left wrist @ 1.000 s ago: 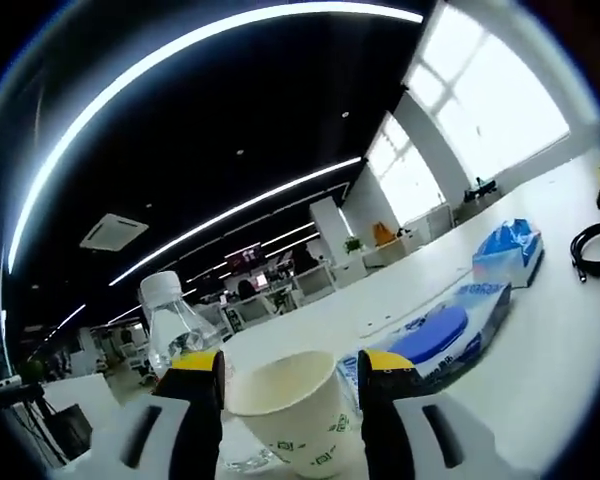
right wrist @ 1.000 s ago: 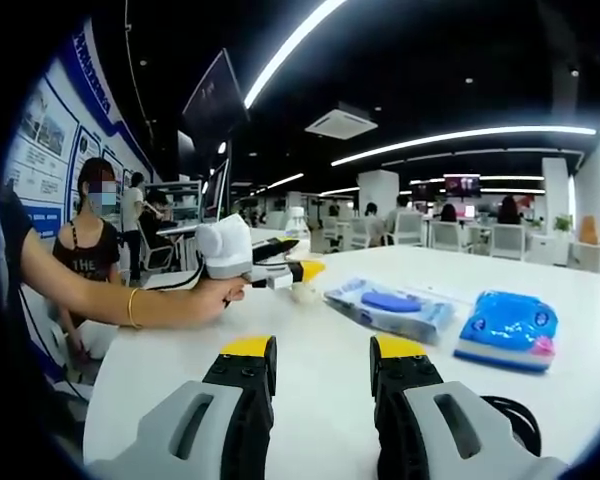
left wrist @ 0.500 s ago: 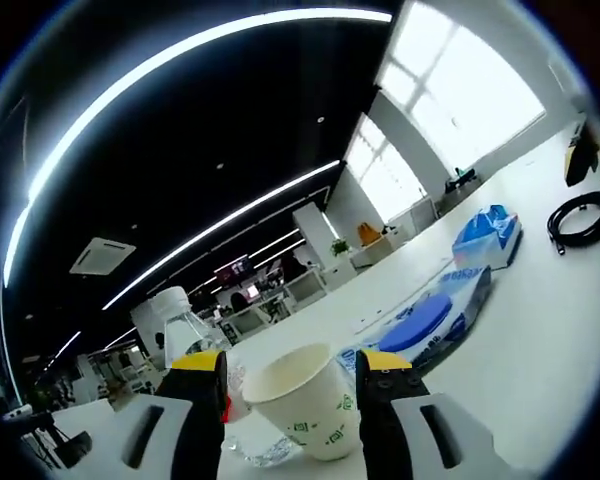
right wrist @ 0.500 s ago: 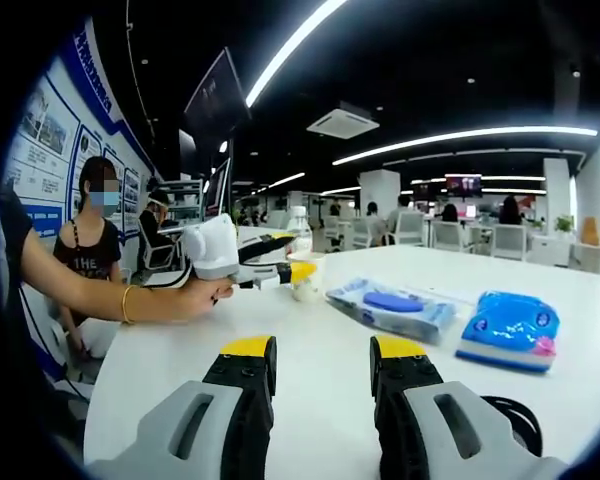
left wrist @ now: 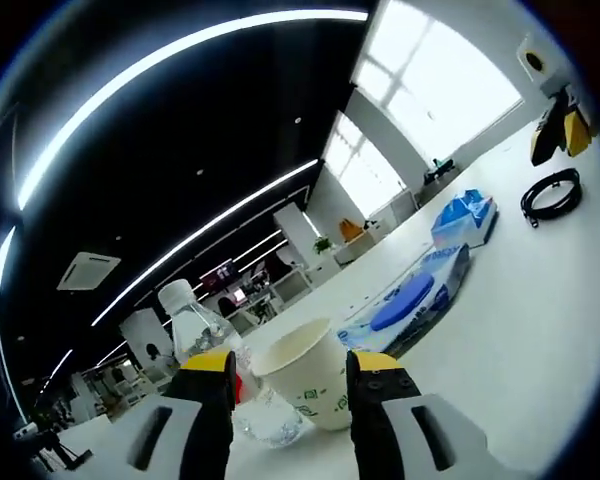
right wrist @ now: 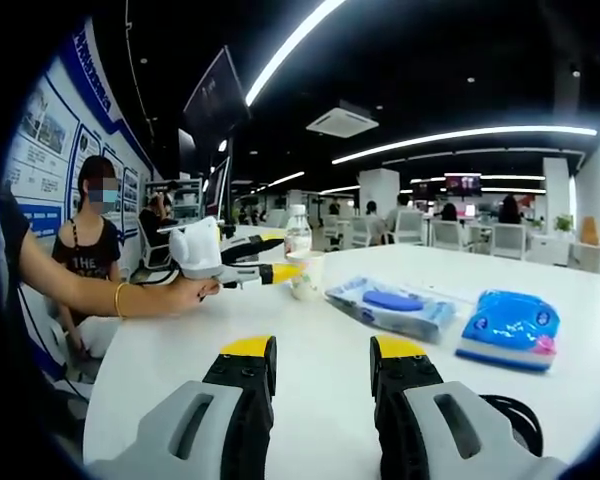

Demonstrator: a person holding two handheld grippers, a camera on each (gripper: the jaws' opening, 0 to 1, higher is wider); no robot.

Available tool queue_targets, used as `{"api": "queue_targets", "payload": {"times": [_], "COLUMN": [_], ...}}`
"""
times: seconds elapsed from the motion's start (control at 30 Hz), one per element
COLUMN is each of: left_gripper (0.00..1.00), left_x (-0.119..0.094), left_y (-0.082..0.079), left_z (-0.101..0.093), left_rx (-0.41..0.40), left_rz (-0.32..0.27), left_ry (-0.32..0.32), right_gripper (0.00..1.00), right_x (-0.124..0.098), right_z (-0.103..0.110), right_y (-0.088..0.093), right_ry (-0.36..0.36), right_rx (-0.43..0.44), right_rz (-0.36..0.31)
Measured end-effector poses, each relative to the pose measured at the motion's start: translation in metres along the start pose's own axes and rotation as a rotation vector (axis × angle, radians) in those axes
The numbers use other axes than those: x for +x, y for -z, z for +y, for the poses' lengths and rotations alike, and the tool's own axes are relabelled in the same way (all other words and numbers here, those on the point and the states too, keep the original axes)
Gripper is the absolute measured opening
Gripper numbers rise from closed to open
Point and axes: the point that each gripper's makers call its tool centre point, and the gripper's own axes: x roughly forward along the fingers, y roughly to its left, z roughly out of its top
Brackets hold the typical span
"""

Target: Arrange the tabletop items into an orderly group along one side of the table until the central work area is clear of visible clutter.

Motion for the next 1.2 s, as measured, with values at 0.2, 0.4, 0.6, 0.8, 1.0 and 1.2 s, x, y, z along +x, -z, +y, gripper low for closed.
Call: {"api": "queue_targets", "payload": {"times": [0.2, 0.4, 0.6, 0.8, 1.0, 1.2], "left_gripper": [0.39, 0.37, 0.36, 0.34, 0.33, 0.33], "left_x": [0.000, 0.003, 0.009, 0.015, 0.022, 0.028], "left_y": [0.005, 0.014, 0.021, 0.024, 0.030, 0.031], "left_z": [-0.001, -0.006, -0.009, -0.013, -0.011, -0.012], "left_rx": [0.033, -0.011, -0.026, -0.022, -0.033, -0.030], "left_rz": [0.025, 0.053, 0.074, 0.091, 0.108, 0.111], "left_ry": [0.018, 0.046, 0.064, 0.074, 0.071, 0.081], "right_gripper": [0.36, 0.35, 0.35, 0.35, 0.35, 0.35], "right_x": [0.000, 0.002, 0.001, 0.001, 0.001, 0.001], "right_z": [-0.004, -0.006, -0.008, -0.009, -0.009, -0.011], "right_y": [0.002, 0.006, 0.007, 0.007, 0.007, 0.007], "right_ry": [0.009, 0.007, 0.012, 0.017, 0.017, 0.022], "right_rx": [0.004, 0.006, 0.010, 0.014, 0.014, 0.016], "right_rz": [0.006, 0.019, 0.022, 0.021, 0.022, 0.020]}}
